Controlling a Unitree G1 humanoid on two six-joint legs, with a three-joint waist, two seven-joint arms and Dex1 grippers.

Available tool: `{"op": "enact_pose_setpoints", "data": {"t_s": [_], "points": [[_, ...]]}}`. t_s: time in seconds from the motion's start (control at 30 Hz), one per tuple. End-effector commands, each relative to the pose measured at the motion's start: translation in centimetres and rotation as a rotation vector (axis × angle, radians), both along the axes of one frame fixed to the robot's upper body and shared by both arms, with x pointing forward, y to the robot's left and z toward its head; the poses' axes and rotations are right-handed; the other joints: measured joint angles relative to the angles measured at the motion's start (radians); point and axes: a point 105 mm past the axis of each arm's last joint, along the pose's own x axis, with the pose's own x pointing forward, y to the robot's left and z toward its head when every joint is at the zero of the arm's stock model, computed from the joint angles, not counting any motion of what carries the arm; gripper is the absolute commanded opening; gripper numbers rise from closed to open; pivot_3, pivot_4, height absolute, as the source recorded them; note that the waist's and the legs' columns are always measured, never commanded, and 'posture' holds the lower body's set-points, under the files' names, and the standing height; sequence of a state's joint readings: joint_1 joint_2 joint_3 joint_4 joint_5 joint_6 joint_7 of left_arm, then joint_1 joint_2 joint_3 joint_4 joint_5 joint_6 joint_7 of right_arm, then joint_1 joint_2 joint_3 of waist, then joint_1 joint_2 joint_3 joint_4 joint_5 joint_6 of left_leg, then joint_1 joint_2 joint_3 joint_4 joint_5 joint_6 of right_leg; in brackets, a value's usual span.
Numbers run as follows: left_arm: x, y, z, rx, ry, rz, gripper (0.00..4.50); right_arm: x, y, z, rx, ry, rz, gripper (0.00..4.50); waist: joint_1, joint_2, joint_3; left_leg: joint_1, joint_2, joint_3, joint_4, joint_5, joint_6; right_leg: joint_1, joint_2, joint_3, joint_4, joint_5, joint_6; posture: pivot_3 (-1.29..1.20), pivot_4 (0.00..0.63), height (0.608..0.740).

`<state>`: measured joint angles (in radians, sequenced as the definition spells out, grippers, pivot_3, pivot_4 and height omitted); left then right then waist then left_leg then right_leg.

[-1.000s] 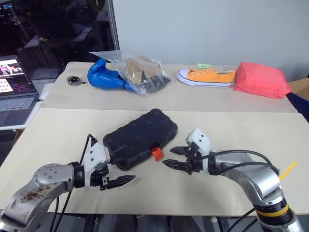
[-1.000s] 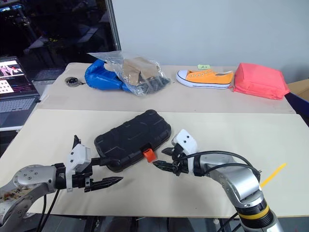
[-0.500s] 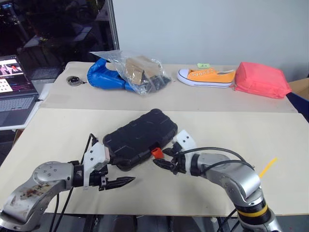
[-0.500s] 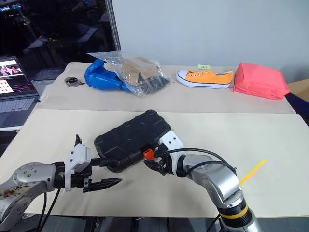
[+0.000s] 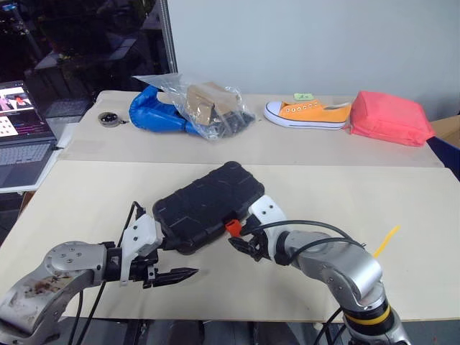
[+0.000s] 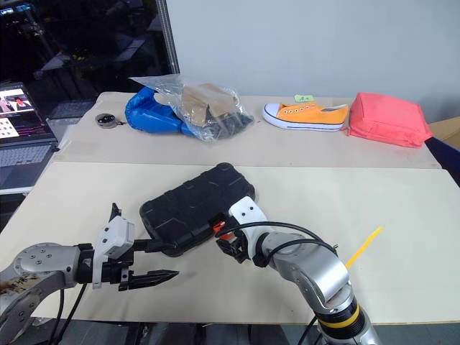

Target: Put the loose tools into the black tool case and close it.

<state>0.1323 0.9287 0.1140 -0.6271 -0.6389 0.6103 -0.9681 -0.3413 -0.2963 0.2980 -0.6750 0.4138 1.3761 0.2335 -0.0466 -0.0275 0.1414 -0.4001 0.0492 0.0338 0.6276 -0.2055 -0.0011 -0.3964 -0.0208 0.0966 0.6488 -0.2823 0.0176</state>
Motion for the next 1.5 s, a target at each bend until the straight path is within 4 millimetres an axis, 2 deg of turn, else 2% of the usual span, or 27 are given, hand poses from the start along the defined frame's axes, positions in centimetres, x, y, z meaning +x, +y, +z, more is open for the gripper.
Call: {"op": "enact_pose_setpoints", "data": {"t_s": [0.03,0.13,0.57,0.87,0.9,1.0,1.2,1.3,1.5], "points": [[0.1,-0.1,0.3,0.002,-0.014,-0.010,3.27,0.2,0.2,1.5,0.021,-0.061,-0.007,2.16,0.000,0.000,0.000,0.000,0.000,0.000,0.000,0.000,0.000,0.000,0.000,0.000,0.000,0.000,0.000,0.00,0.150,0.740],[0.1,0.0,0.2,0.002,-0.012,-0.010,3.27,0.1,0.2,1.5,0.023,-0.066,-0.010,1.20,0.000,0.000,0.000,0.000,0.000,0.000,0.000,0.000,0.000,0.000,0.000,0.000,0.000,0.000,0.000,0.00,0.150,0.740],[0.2,0.2,-0.1,0.006,-0.001,-0.020,3.27,-0.1,0.9,3.4,0.098,-0.239,0.053,1.20,0.000,0.000,0.000,-0.004,0.000,0.000,0.000,0.000,0.000,-0.004,0.000,0.000,0.000,0.000,0.000,0.00,0.150,0.740],[0.4,-0.1,-0.3,0.004,-0.002,-0.036,3.27,2.3,1.8,1.3,0.113,-0.159,0.032,1.20,-0.008,0.000,0.000,-0.004,0.000,0.001,0.001,0.000,0.000,-0.006,0.002,0.000,0.001,0.001,-0.002,0.00,0.150,0.740],[0.4,0.0,-0.4,0.003,0.002,-0.031,3.27,2.4,1.7,1.2,0.107,-0.161,0.037,2.20,-0.010,0.000,0.000,-0.004,0.000,0.001,0.001,0.001,0.000,-0.006,0.002,0.000,0.001,0.002,-0.002,0.00,0.150,0.740],[0.5,0.1,-0.6,0.001,0.012,-0.018,3.27,1.9,1.0,1.3,0.114,-0.150,0.059,3.08,-0.011,0.000,0.000,-0.004,0.000,0.001,0.001,0.002,0.001,-0.006,0.002,-0.001,0.002,0.003,-0.002,0.00,0.150,0.740],[0.5,0.3,-1.1,-0.010,0.034,0.009,3.27,0.4,-1.9,1.6,0.117,-0.097,0.092,3.08,-0.001,0.000,0.000,-0.006,0.000,0.001,0.000,0.002,0.001,-0.006,0.001,0.000,0.001,0.003,-0.002,0.00,0.150,0.740],[0.8,0.2,-0.7,-0.033,0.005,0.014,3.27,0.2,-2.0,1.3,0.130,-0.065,0.104,2.38,-0.001,0.000,0.000,-0.006,0.000,0.000,-0.001,0.002,0.002,-0.007,0.001,-0.001,0.001,0.003,-0.002,0.00,0.150,0.740],[1.2,-0.3,2.4,-0.176,-0.049,0.040,3.27,1.3,-0.4,1.4,0.176,-0.047,0.110,0.32,-0.002,0.000,0.000,-0.006,0.001,0.000,0.001,0.002,0.001,-0.007,0.003,0.000,0.001,0.003,-0.002,0.00,0.150,0.740]]}}
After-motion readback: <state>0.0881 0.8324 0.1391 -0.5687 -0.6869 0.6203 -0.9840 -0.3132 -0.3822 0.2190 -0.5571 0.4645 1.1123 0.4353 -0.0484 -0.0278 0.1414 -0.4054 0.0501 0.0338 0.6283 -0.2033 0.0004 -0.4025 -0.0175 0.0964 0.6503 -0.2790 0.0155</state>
